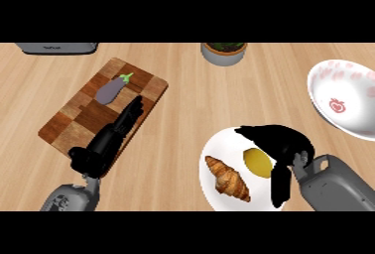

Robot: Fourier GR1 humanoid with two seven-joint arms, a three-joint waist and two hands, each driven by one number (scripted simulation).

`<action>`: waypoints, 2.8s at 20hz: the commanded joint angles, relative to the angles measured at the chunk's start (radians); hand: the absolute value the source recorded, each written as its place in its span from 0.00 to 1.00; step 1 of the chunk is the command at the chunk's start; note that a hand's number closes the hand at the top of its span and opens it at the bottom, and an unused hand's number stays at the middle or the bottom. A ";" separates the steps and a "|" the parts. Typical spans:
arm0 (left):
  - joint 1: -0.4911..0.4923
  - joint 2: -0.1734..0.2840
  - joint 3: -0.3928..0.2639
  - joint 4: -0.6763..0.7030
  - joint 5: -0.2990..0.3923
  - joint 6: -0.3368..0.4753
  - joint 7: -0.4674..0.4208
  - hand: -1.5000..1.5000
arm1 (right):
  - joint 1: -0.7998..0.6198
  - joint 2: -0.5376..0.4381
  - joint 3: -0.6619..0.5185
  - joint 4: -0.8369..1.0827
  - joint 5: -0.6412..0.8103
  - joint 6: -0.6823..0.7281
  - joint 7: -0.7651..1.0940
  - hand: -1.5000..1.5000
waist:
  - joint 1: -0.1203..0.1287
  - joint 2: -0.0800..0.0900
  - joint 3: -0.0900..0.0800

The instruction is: Pick the lemon from the plate and place it in the bowl

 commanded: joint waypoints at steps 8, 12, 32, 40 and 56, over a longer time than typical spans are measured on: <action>0.031 -0.030 0.035 0.008 -0.032 -0.052 -0.014 0.50 | 0.134 0.053 -0.026 -0.065 0.296 -0.081 -0.146 0.00 | -0.001 0.001 0.000; 0.001 -0.040 0.046 -0.020 -0.031 -0.052 0.036 0.50 | 0.151 0.101 0.046 -0.012 0.450 -0.167 -0.163 0.00 | 0.001 0.001 0.000; 0.084 -0.071 0.102 -0.113 -0.077 -0.124 0.056 0.50 | 0.124 0.197 -0.161 0.368 0.677 -0.233 -0.494 0.00 | 0.006 0.001 0.000; 0.028 -0.087 0.139 -0.058 -0.083 -0.135 0.046 0.50 | 0.161 0.203 -0.173 0.306 0.734 -0.303 -0.612 1.00 | 0.001 0.001 0.000; 0.000 -0.106 0.136 -0.032 -0.088 -0.140 0.052 0.50 | -0.278 0.327 -0.521 0.845 0.824 -0.591 -0.174 1.00 | 0.028 0.009 0.001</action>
